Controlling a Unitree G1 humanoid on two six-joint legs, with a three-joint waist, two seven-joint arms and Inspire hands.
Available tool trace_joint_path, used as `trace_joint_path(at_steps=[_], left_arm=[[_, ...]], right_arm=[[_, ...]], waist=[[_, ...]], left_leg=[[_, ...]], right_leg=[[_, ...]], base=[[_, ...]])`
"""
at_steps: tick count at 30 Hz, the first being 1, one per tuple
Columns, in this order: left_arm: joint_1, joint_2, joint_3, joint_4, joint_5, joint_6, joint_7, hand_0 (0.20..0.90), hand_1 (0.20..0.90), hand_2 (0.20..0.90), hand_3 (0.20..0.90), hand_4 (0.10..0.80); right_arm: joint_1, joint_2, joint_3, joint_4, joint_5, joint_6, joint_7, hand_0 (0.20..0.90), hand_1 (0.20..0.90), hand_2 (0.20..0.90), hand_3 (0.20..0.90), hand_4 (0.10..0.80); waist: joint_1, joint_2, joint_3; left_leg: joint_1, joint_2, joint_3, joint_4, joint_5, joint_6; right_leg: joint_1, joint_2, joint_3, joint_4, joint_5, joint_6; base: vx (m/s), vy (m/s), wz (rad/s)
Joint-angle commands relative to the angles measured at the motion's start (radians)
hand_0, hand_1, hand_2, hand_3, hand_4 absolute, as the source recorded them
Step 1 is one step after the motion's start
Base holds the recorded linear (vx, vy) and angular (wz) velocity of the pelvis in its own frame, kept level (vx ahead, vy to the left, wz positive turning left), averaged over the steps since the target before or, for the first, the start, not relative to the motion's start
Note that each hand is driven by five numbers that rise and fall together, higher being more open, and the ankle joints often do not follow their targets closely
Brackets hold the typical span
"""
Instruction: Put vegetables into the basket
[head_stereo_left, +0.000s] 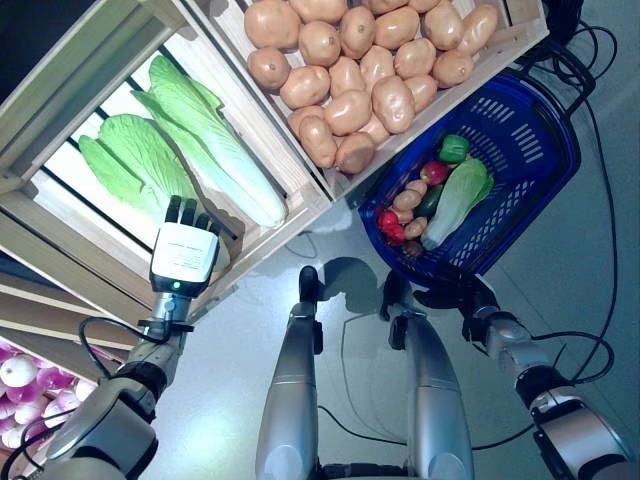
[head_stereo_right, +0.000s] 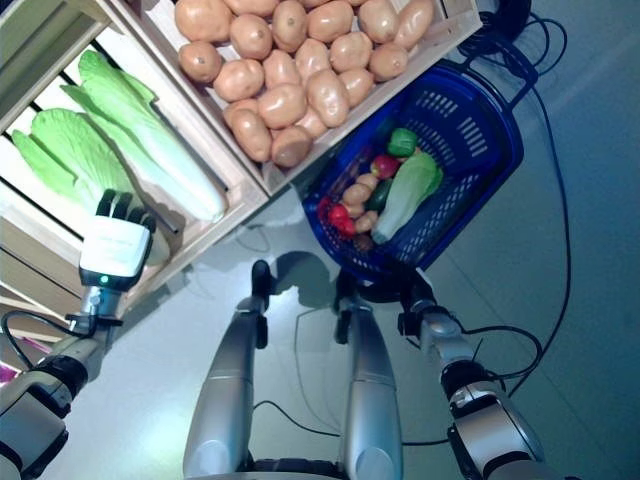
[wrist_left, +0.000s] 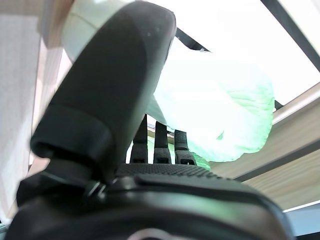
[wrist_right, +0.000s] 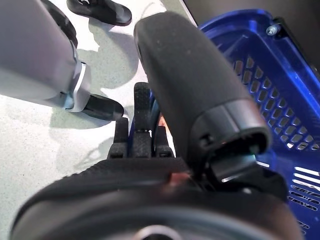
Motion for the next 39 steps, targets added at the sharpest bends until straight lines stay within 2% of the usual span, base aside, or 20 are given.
trace_joint_path(at_steps=[1, 5, 11, 13, 14, 15, 20, 21, 22, 23, 24, 25, 26, 27, 28, 39], left_arm=[[-0.068, 0.017, 0.14, 0.12, -0.195, 0.004, -0.073, 0.3, 0.3, 0.3, 0.3, 0.4], [-0.061, 0.009, 0.161, 0.121, -0.218, -0.011, -0.048, 0.3, 0.3, 0.3, 0.3, 0.4], [-0.069, 0.009, 0.201, 0.093, -0.269, -0.089, 0.05, 0.3, 0.3, 0.3, 0.3, 0.4], [-0.075, 0.012, 0.212, 0.063, -0.236, -0.119, 0.084, 0.3, 0.3, 0.3, 0.3, 0.4], [-0.081, 0.016, 0.215, 0.046, -0.223, -0.128, 0.093, 0.3, 0.3, 0.3, 0.3, 0.4], [-0.08, 0.017, 0.218, 0.034, -0.206, -0.136, 0.106, 0.3, 0.3, 0.3, 0.3, 0.4], [-0.037, 0.019, 0.234, -0.048, -0.147, -0.13, 0.125, 0.3, 0.3, 0.3, 0.3, 0.4], [-0.02, 0.017, 0.235, -0.059, -0.139, -0.127, 0.125, 0.3, 0.3, 0.3, 0.3, 0.4], [-0.012, 0.016, 0.236, -0.063, -0.135, -0.123, 0.126, 0.3, 0.3, 0.3, 0.3, 0.4], [-0.005, 0.015, 0.238, -0.07, -0.146, -0.117, 0.126, 0.3, 0.3, 0.3, 0.3, 0.4], [0.009, 0.014, 0.239, -0.074, -0.157, -0.114, 0.131, 0.573, 0.573, 0.573, 0.573, 0.582], [0.014, 0.013, 0.243, -0.075, -0.157, -0.115, 0.129, 0.582, 0.582, 0.582, 0.582, 0.588], [0.015, 0.016, 0.245, -0.077, -0.164, -0.12, 0.126, 0.615, 0.615, 0.615, 0.615, 0.61], [0.018, 0.018, 0.247, -0.081, -0.163, -0.121, 0.124, 0.9, 0.9, 0.9, 0.9, 0.8], [0.026, 0.017, 0.243, -0.079, -0.165, -0.12, 0.127, 0.9, 0.9, 0.9, 0.9, 0.8], [0.05, 0.005, 0.251, -0.093, -0.148, -0.128, 0.131, 0.9, 0.9, 0.9, 0.9, 0.8]], right_arm=[[0.026, -0.052, -0.002, -0.045, 0.05, -0.057, 0.0, 0.9, 0.9, 0.9, 0.9, 0.8], [0.025, -0.047, 0.0, -0.039, 0.044, -0.058, -0.004, 0.9, 0.9, 0.9, 0.9, 0.8], [0.028, -0.043, 0.007, -0.037, 0.045, -0.062, -0.002, 0.9, 0.9, 0.9, 0.9, 0.8], [0.032, -0.039, 0.008, -0.047, 0.047, -0.061, -0.009, 0.9, 0.9, 0.9, 0.9, 0.8], [0.034, -0.038, 0.004, -0.056, 0.046, -0.061, -0.01, 0.9, 0.9, 0.9, 0.9, 0.8], [0.039, -0.036, 0.003, -0.062, 0.044, -0.061, -0.013, 0.9, 0.9, 0.9, 0.9, 0.8], [0.076, -0.021, -0.006, -0.1, 0.021, -0.058, -0.036, 0.9, 0.9, 0.9, 0.9, 0.8], [0.084, -0.023, -0.007, -0.102, 0.019, -0.058, -0.034, 0.9, 0.9, 0.9, 0.9, 0.8], [0.085, -0.024, -0.009, -0.1, 0.016, -0.059, -0.032, 0.9, 0.9, 0.9, 0.9, 0.8], [0.081, -0.028, -0.015, -0.098, 0.012, -0.06, -0.029, 0.9, 0.9, 0.9, 0.9, 0.8], [0.085, -0.029, -0.014, -0.095, 0.012, -0.06, -0.028, 0.9, 0.9, 0.9, 0.9, 0.8], [0.083, -0.031, -0.014, -0.09, 0.012, -0.062, -0.025, 0.9, 0.9, 0.9, 0.9, 0.8], [0.079, -0.034, -0.017, -0.088, 0.01, -0.063, -0.024, 0.9, 0.9, 0.9, 0.9, 0.8], [0.079, -0.035, -0.017, -0.087, 0.011, -0.064, -0.023, 0.9, 0.9, 0.9, 0.9, 0.8], [0.084, -0.037, -0.018, -0.083, 0.011, -0.065, -0.02, 0.9, 0.9, 0.9, 0.9, 0.8], [0.079, -0.041, -0.032, -0.078, 0.003, -0.049, -0.021, 0.9, 0.9, 0.9, 0.9, 0.8]], waist=[[-0.001, -0.028, -0.004], [0.0, -0.028, -0.004], [0.003, -0.027, -0.004], [0.006, -0.027, -0.004], [0.006, -0.025, -0.004], [0.007, -0.025, -0.004], [0.012, -0.017, -0.004], [0.012, -0.015, -0.004], [0.012, -0.012, -0.004], [0.013, -0.006, -0.004], [0.014, -0.003, -0.004], [0.015, 0.0, -0.004], [0.016, 0.005, -0.004], [0.016, 0.007, -0.004], [0.016, 0.008, -0.004], [0.019, 0.019, -0.004]], left_leg=[[-0.066, -0.046, 0.035, 0.034, 0.043, 0.04], [-0.06, -0.05, 0.037, 0.029, 0.042, 0.042], [-0.049, -0.054, 0.037, 0.017, 0.046, 0.043], [-0.049, -0.055, 0.037, 0.015, 0.046, 0.043], [-0.065, -0.055, 0.039, 0.002, 0.077, 0.049], [-0.065, -0.056, 0.039, 0.002, 0.077, 0.048], [-0.058, -0.061, 0.038, -0.006, 0.075, 0.052], [-0.041, -0.063, 0.035, 0.005, 0.043, 0.047], [-0.041, -0.063, 0.035, 0.005, 0.042, 0.047], [-0.058, -0.063, 0.038, -0.005, 0.073, 0.053], [-0.041, -0.064, 0.036, 0.005, 0.042, 0.047], [-0.039, -0.064, 0.035, 0.003, 0.044, 0.046], [-0.054, -0.063, 0.039, -0.007, 0.075, 0.051], [-0.054, -0.063, 0.04, -0.007, 0.076, 0.051], [-0.037, -0.064, 0.038, 0.005, 0.045, 0.045], [-0.037, -0.06, 0.045, 0.01, 0.045, 0.044]], right_leg=[[0.067, 0.022, -0.011, -0.035, 0.02, -0.034], [0.069, 0.023, -0.012, -0.038, 0.022, -0.034], [0.077, 0.023, -0.013, -0.048, 0.025, -0.033], [0.078, 0.023, -0.014, -0.051, 0.026, -0.033], [0.063, 0.022, -0.021, -0.064, 0.054, -0.039], [0.063, 0.021, -0.022, -0.065, 0.055, -0.039], [0.071, 0.019, -0.026, -0.078, 0.058, -0.037], [0.086, 0.02, -0.019, -0.067, 0.029, -0.029], [0.085, 0.019, -0.019, -0.065, 0.028, -0.029], [0.069, 0.018, -0.026, -0.074, 0.054, -0.037], [0.085, 0.018, -0.02, -0.062, 0.024, -0.03], [0.086, 0.018, -0.021, -0.061, 0.024, -0.029], [0.071, 0.016, -0.028, -0.07, 0.05, -0.037], [0.072, 0.016, -0.028, -0.069, 0.049, -0.037], [0.089, 0.014, -0.022, -0.058, 0.02, -0.029], [0.088, 0.006, -0.028, -0.048, 0.013, -0.031]], base=[[0.0, 0.0, 0.0], [0.0, 0.0, 0.0], [0.0, 0.0, 0.0], [-0.04, -0.005, 0.01], [-0.08, -0.01, 0.03], [-0.076, -0.009, 0.04], [0.027, -0.015, 0.07], [0.085, -0.004, 0.05], [0.0, 0.0, 0.0], [0.0, 0.0, 0.0], [0.0, 0.0, 0.0], [0.0, 0.0, 0.0], [-0.07, 0.013, 0.0], [0.0, 0.0, 0.0], [0.084, -0.012, 0.02], [0.007, -0.001, 0.0]])
